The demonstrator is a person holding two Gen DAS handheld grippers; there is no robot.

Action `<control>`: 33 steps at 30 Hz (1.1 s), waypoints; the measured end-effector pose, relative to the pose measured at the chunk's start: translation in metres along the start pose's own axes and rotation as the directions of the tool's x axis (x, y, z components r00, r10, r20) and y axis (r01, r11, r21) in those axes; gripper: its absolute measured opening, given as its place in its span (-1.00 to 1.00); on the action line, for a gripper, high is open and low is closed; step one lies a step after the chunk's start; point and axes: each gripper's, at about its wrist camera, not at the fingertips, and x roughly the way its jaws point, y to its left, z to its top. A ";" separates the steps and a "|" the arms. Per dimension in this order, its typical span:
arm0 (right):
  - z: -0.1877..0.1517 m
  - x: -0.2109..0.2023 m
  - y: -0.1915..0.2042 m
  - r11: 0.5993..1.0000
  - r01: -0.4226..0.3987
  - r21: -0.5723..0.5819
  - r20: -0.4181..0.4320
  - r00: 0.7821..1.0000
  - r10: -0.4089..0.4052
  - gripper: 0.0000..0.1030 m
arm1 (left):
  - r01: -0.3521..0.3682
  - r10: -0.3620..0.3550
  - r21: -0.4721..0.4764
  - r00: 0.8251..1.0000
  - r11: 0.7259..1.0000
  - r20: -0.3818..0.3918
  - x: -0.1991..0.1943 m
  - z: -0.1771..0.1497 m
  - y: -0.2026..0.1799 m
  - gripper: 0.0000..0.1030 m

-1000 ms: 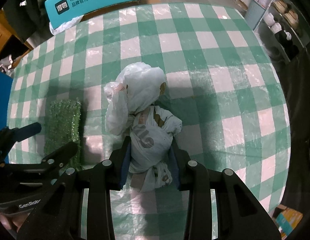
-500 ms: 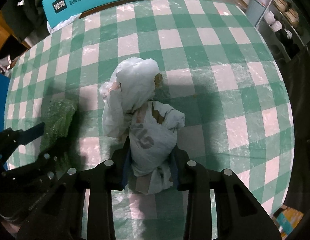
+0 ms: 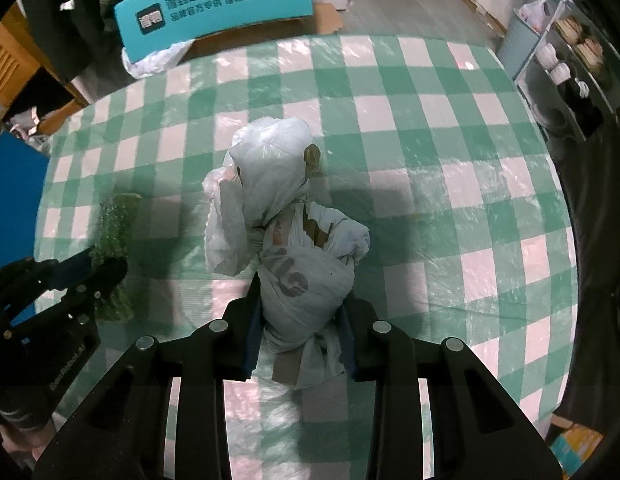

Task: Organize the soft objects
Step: 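Close the left gripper on the green mesh pad and lift it, then carry the mesh pad and white socks over the cardboard box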

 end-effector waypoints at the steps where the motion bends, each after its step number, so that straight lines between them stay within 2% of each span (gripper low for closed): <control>1: 0.001 -0.002 0.002 1.000 -0.002 -0.005 0.003 1.000 0.002 -0.40 | -0.007 0.007 -0.001 1.000 1.000 0.008 -0.004 -0.001 0.002 -0.63; 20: 0.010 -0.056 0.067 0.991 -0.083 -0.107 0.065 0.994 0.091 -0.40 | -0.086 0.095 -0.079 0.989 0.993 0.110 -0.076 -0.016 0.067 -0.63; 33: 0.013 -0.089 0.119 0.970 -0.133 -0.202 0.117 0.980 0.159 -0.40 | -0.100 0.117 -0.114 0.981 0.988 0.153 -0.108 -0.028 0.096 -0.63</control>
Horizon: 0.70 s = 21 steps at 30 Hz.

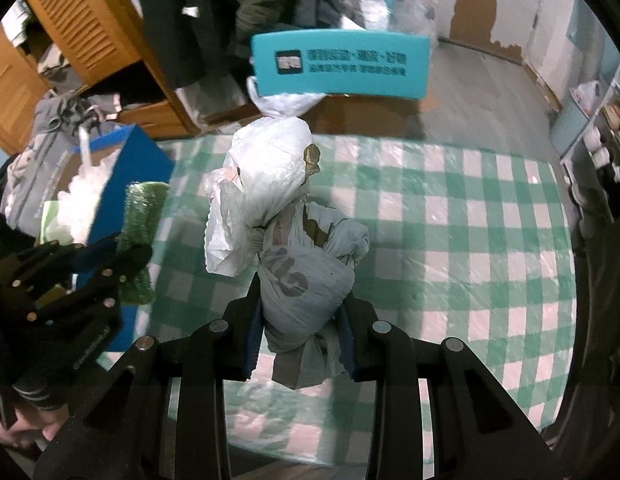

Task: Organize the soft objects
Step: 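Carry the mesh pad and white socks over the cardboard box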

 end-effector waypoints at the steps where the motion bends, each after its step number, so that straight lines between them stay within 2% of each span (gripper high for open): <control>1: 0.001 -0.001 0.003 1.000 -0.004 -0.006 0.004 1.000 0.004 -0.40 | -0.003 0.003 -0.002 1.000 1.000 0.005 -0.002 0.000 0.002 -0.63; 11: 0.015 -0.009 0.044 0.997 -0.031 -0.072 0.029 0.999 0.033 -0.40 | -0.032 0.033 -0.042 0.998 0.999 0.044 -0.022 -0.005 0.034 -0.63; 21: 0.023 -0.001 0.093 0.986 -0.072 -0.148 0.023 0.997 0.076 -0.40 | -0.054 0.059 -0.094 0.997 0.994 0.054 -0.033 -0.018 0.076 -0.63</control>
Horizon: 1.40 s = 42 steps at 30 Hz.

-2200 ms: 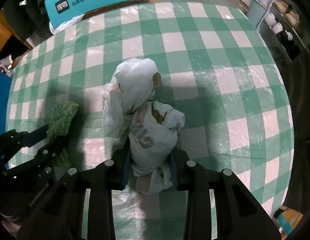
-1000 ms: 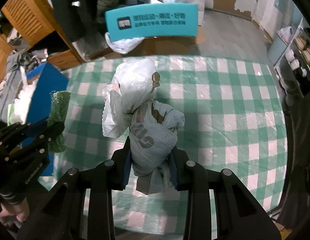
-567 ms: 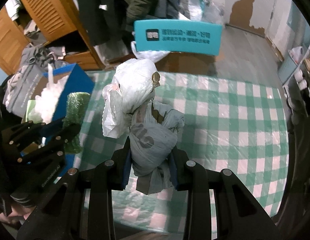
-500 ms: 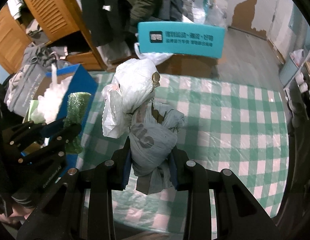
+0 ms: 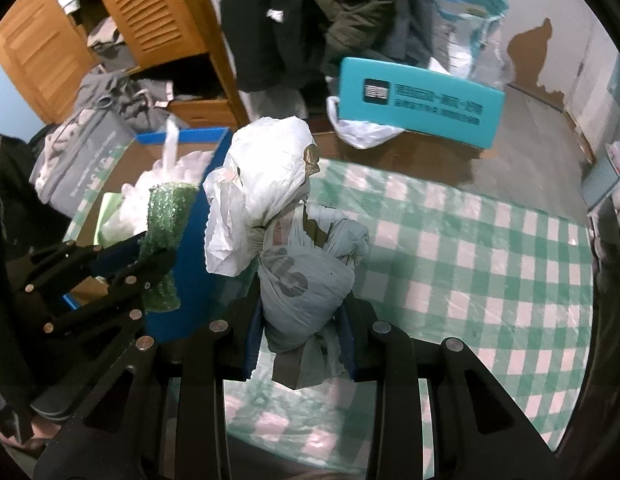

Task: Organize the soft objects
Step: 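Carry the mesh pad and white socks over the cardboard box, then lower both held items into the box and open both grippers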

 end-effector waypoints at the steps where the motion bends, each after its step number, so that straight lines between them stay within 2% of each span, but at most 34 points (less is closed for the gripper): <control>1: 0.002 0.002 0.005 1.000 -0.005 -0.008 -0.002 1.000 0.005 -0.40 | -0.005 0.005 -0.006 1.000 1.000 0.000 0.000 -0.001 0.005 -0.63; 10: 0.015 0.012 0.047 0.997 -0.044 -0.063 -0.012 0.999 0.043 -0.40 | -0.044 0.043 -0.069 0.999 0.997 -0.005 -0.002 -0.016 0.052 -0.63; 22: 0.028 0.038 0.116 0.983 -0.111 -0.143 -0.061 0.993 0.103 -0.40 | -0.102 0.094 -0.177 0.994 0.979 -0.053 0.007 -0.043 0.117 -0.63; 28: 0.025 0.058 0.137 0.979 -0.143 -0.146 -0.109 0.986 0.128 -0.40 | -0.119 0.101 -0.218 0.991 0.969 -0.093 0.021 -0.054 0.140 -0.62; 37: 0.022 0.080 0.154 0.977 -0.146 -0.153 -0.152 0.981 0.123 -0.38 | -0.138 0.104 -0.259 0.984 0.956 -0.142 0.038 -0.065 0.165 -0.60; 38: 0.022 0.083 0.155 0.977 -0.149 -0.150 -0.156 0.980 0.126 -0.37 | -0.141 0.106 -0.260 0.984 0.955 -0.146 0.039 -0.066 0.167 -0.57; 42: 0.020 0.092 0.163 0.977 -0.141 -0.159 -0.175 0.978 0.113 -0.36 | -0.166 0.126 -0.267 0.979 0.949 -0.159 0.041 -0.071 0.175 -0.20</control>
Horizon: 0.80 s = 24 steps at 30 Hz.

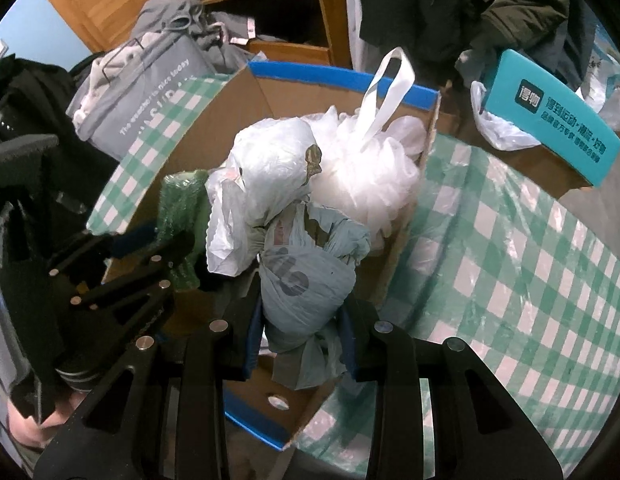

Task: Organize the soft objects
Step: 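Lower both held items into the box and open both grippers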

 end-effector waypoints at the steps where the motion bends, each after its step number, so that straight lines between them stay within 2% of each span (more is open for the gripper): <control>1: 0.000 0.003 0.002 1.000 0.006 -0.005 -0.007 1.000 -0.006 -0.32 | -0.003 0.003 0.001 1.000 1.000 -0.001 0.000 0.000 0.001 -0.08; 2: 0.000 0.004 0.003 1.000 0.011 -0.008 -0.013 1.000 -0.011 -0.26 | -0.009 0.009 0.001 1.000 1.000 0.004 -0.003 0.000 0.003 0.01; 4: 0.000 0.003 0.004 1.000 0.016 -0.006 -0.003 1.000 -0.016 0.07 | -0.013 0.013 -0.004 1.000 1.000 0.017 -0.007 0.001 0.007 0.15; 6: 0.002 -0.002 0.004 1.000 0.024 -0.003 0.015 1.000 -0.024 0.21 | -0.006 0.007 -0.017 0.999 1.000 0.039 -0.015 0.001 0.011 0.34; 7: 0.003 -0.006 0.004 0.999 0.034 -0.005 0.025 0.999 -0.034 0.26 | -0.003 0.004 -0.019 0.999 1.000 0.046 -0.017 0.002 0.012 0.36; 11: 0.006 -0.022 0.002 0.998 0.062 -0.006 0.066 0.996 -0.061 0.30 | 0.001 0.000 -0.015 0.997 1.000 0.075 -0.030 0.004 0.012 0.50; 13: 0.006 -0.030 -0.001 0.997 0.074 -0.005 0.083 0.994 -0.073 0.36 | 0.004 -0.003 -0.006 0.996 1.000 0.088 -0.036 0.004 0.010 0.51; 19: 0.004 -0.053 -0.005 0.995 0.101 -0.004 0.139 0.985 -0.099 0.37 | 0.010 -0.013 0.021 0.991 1.000 0.131 -0.058 0.006 0.003 0.59; 21: 0.003 -0.062 -0.006 0.994 0.108 -0.006 0.157 0.982 -0.106 0.37 | 0.023 -0.026 0.023 0.990 0.999 0.139 -0.065 0.007 0.002 0.70; 24: 0.001 -0.074 -0.007 0.993 0.120 -0.010 0.185 0.976 -0.116 0.40 | 0.034 -0.037 0.021 0.986 0.999 0.161 -0.077 0.008 0.000 0.70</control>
